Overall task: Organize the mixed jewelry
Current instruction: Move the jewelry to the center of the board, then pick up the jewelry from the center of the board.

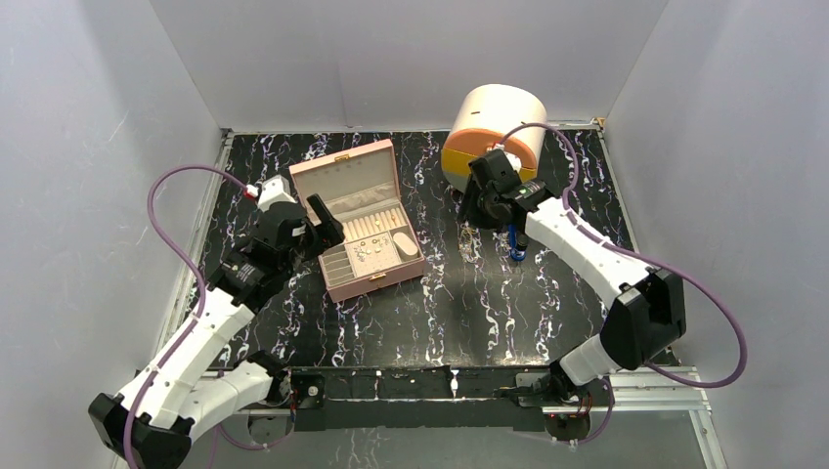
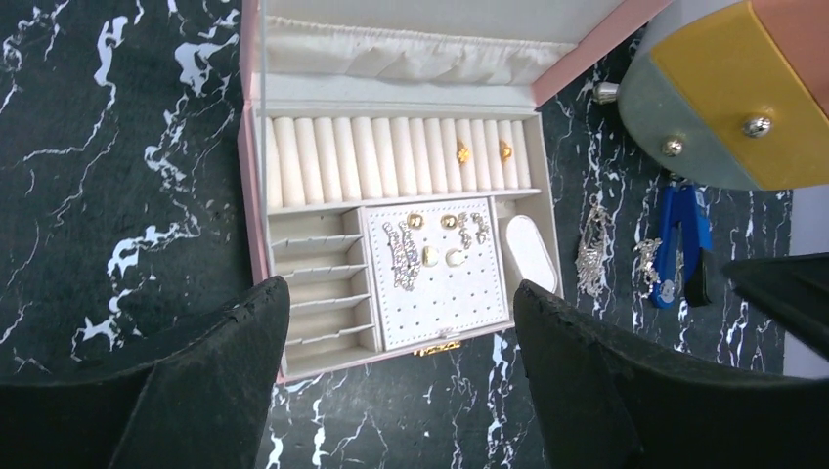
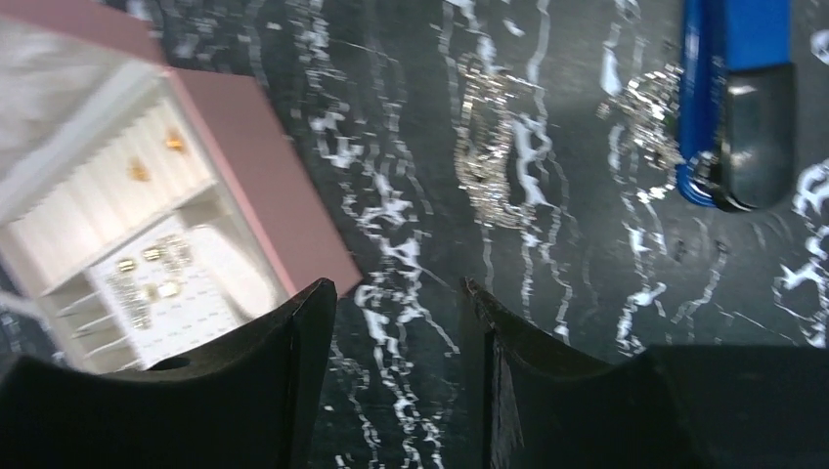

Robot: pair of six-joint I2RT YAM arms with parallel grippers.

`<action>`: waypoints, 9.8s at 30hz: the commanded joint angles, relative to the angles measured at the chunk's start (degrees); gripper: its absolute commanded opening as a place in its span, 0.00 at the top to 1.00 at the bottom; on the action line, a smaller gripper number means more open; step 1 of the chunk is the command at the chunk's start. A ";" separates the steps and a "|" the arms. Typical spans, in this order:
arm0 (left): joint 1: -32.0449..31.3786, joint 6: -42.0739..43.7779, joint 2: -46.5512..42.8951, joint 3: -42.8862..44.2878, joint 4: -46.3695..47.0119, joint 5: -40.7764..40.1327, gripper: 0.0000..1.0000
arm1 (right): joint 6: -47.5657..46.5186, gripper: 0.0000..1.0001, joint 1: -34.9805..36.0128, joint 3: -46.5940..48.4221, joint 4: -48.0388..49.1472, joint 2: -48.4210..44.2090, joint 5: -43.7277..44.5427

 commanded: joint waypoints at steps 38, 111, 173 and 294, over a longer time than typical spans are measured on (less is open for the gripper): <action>0.36 -0.63 13.41 4.62 10.36 7.79 0.20 | -21.86 0.67 -4.39 -7.28 22.81 21.79 6.54; 0.38 -4.07 10.42 0.92 8.52 11.44 0.21 | -5.01 0.65 -3.63 -20.13 -2.53 2.57 12.30; 0.38 -3.38 12.74 0.89 9.58 11.00 0.21 | -8.17 0.30 -3.31 -24.10 -0.73 6.14 1.48; -2.63 10.28 25.30 1.54 67.04 51.06 0.34 | -31.50 1.00 -7.80 20.76 -1.31 -4.79 -35.86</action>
